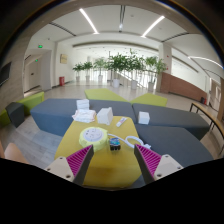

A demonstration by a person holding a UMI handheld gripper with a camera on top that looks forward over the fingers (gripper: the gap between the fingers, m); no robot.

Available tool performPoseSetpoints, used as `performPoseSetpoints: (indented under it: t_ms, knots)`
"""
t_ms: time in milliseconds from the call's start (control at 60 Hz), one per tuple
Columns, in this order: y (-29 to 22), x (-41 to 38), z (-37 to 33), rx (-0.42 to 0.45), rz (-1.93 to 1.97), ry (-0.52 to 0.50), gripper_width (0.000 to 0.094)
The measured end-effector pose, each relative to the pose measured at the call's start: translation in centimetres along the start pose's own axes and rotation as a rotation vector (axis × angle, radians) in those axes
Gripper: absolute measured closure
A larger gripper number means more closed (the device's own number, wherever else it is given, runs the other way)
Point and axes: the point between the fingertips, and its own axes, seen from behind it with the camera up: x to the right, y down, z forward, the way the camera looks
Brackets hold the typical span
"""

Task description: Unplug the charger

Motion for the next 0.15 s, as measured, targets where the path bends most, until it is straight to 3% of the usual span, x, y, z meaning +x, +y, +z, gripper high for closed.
performPoseSetpoints:
  t_ms: [150]
  knots:
    - [1.7,0.3,1.1,-0.040,0.025,-0.027,0.0088]
